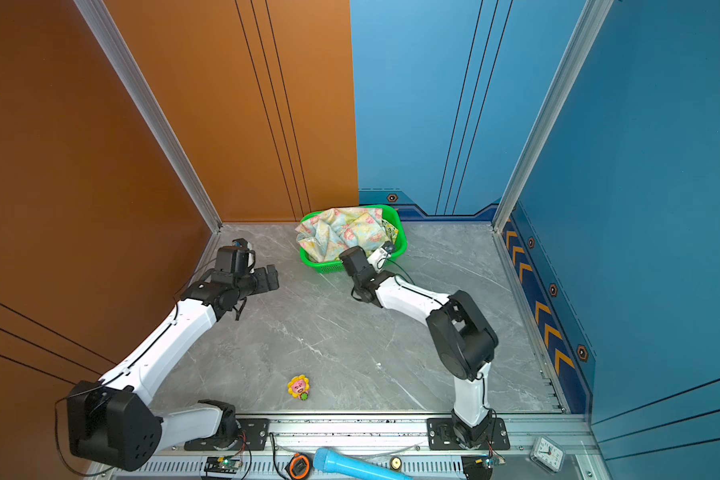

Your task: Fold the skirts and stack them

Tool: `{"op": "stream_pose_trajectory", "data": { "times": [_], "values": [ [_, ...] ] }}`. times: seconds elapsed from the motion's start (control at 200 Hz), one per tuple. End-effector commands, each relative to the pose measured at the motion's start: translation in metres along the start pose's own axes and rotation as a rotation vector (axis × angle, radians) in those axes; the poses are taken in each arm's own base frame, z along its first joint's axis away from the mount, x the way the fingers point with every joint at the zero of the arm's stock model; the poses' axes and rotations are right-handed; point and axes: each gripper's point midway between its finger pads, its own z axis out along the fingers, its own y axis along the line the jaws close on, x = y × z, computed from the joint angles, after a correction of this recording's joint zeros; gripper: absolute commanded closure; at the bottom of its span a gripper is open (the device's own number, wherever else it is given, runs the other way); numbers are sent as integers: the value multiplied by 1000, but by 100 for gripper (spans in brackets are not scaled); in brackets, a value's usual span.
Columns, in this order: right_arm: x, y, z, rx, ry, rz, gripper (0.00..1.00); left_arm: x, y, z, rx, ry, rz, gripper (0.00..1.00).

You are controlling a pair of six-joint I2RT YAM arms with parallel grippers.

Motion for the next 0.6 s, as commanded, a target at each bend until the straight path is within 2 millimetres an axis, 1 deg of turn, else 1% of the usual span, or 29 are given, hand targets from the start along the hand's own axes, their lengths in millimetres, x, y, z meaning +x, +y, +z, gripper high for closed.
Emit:
{"op": "stream_pose_trajectory", "data": {
  "times": [0.0,0.06,0.085,0.135,0.18,0.27,0.365,0.486,0.541,0.566,0.581,0.596],
  "values": [
    [-39,-13,-10,-53,36,-169,13,8,-11,6,39,27,4,2],
    [-60,-24,-8,-41,36,-172,13,11,-13,8,42,38,16,2],
    [-71,-29,-5,-38,32,-170,13,11,-15,8,46,41,20,2],
    [-85,-37,4,-33,33,-170,13,14,-19,10,57,49,34,2],
    [-94,-40,15,-37,44,-178,13,16,-23,10,64,55,52,2],
    [-109,-37,39,-58,73,-204,14,22,-30,11,70,62,87,2],
    [-115,-40,66,-53,88,-239,15,25,-36,12,77,66,114,2],
    [-111,-36,97,-86,119,-262,15,26,-36,14,74,71,126,2],
    [-111,-35,109,-103,124,-253,16,26,-35,14,71,71,126,2],
    [-115,-32,109,-111,111,-250,16,26,-35,14,72,70,126,2],
    [-110,-36,117,-103,121,-251,16,26,-34,15,70,72,126,2],
    [-108,-37,121,-106,122,-252,16,26,-34,15,69,73,125,2]
  ]
}}
